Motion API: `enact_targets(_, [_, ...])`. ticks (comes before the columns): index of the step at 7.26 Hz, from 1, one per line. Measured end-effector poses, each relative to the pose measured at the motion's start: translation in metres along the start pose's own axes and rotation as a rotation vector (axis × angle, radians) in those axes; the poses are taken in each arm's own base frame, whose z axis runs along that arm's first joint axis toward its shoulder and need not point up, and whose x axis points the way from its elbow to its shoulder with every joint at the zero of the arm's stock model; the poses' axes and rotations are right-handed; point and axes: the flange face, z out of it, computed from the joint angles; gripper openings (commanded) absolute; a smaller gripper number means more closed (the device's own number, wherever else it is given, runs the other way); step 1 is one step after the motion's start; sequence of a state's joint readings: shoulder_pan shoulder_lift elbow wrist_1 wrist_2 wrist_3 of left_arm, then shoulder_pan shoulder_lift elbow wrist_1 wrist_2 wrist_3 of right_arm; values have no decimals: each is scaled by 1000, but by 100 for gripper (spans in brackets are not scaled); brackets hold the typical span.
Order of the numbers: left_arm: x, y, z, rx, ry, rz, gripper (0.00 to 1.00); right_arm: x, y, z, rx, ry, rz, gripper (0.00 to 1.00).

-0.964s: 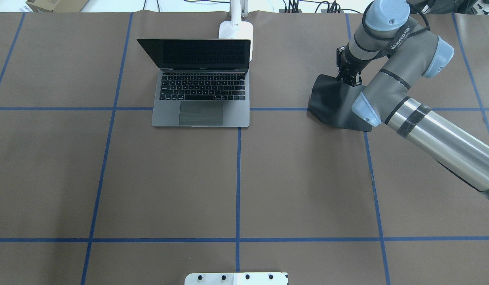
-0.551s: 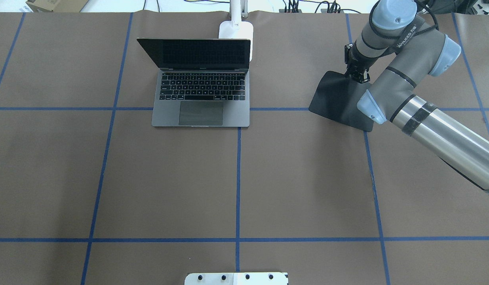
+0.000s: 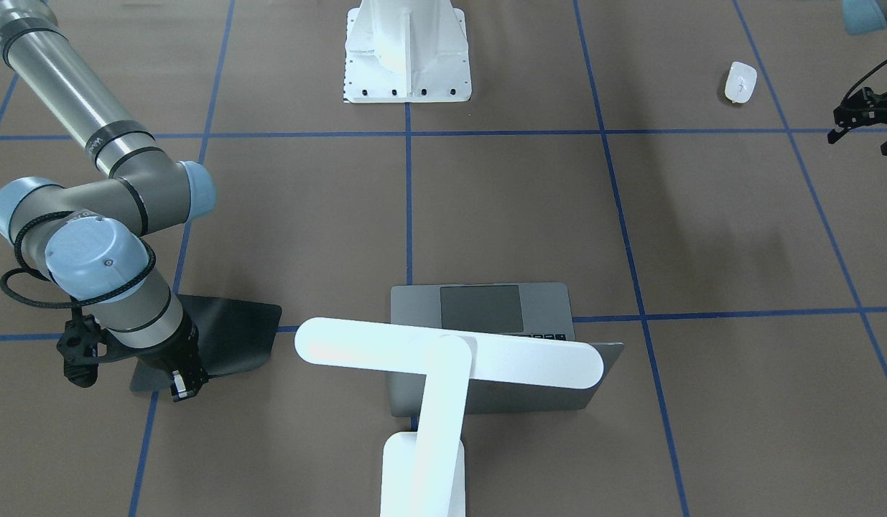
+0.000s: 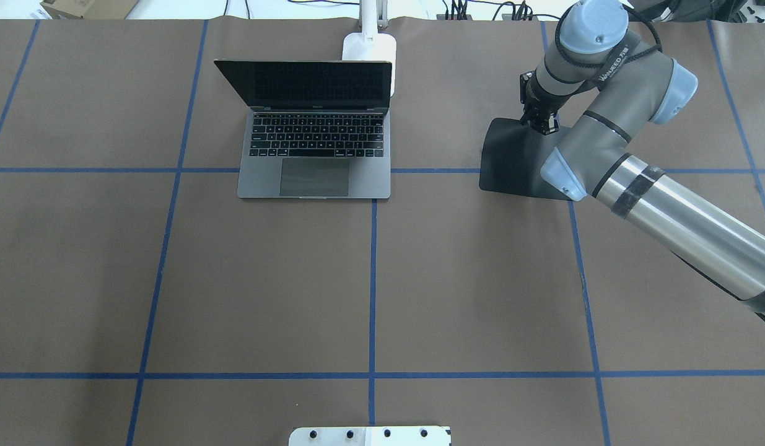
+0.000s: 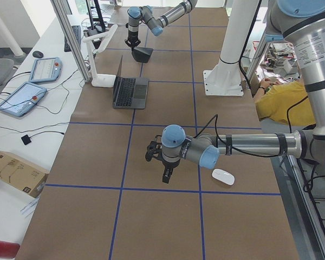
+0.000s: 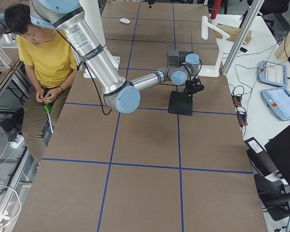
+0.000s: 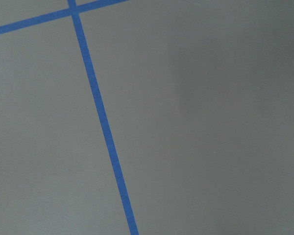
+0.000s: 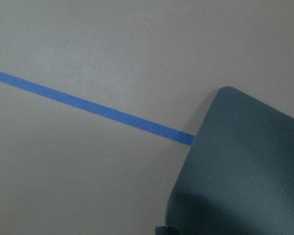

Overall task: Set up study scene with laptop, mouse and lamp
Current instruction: 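Lower the mouse pad with the right gripper beside the laptop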

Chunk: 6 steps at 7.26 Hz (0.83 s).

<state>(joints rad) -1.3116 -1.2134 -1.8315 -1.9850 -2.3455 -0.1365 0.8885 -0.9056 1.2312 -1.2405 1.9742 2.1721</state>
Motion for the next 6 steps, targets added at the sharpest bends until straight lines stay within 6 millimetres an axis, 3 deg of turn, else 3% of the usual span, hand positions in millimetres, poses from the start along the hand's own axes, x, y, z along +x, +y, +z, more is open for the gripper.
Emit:
enact_targets(3, [-1, 1, 0, 0, -1, -2, 100, -5, 69, -6, -38, -17, 52, 0])
enact_targets(6, [-3, 2, 1, -3, -1, -7, 100, -10, 116, -8, -42, -37, 145, 0])
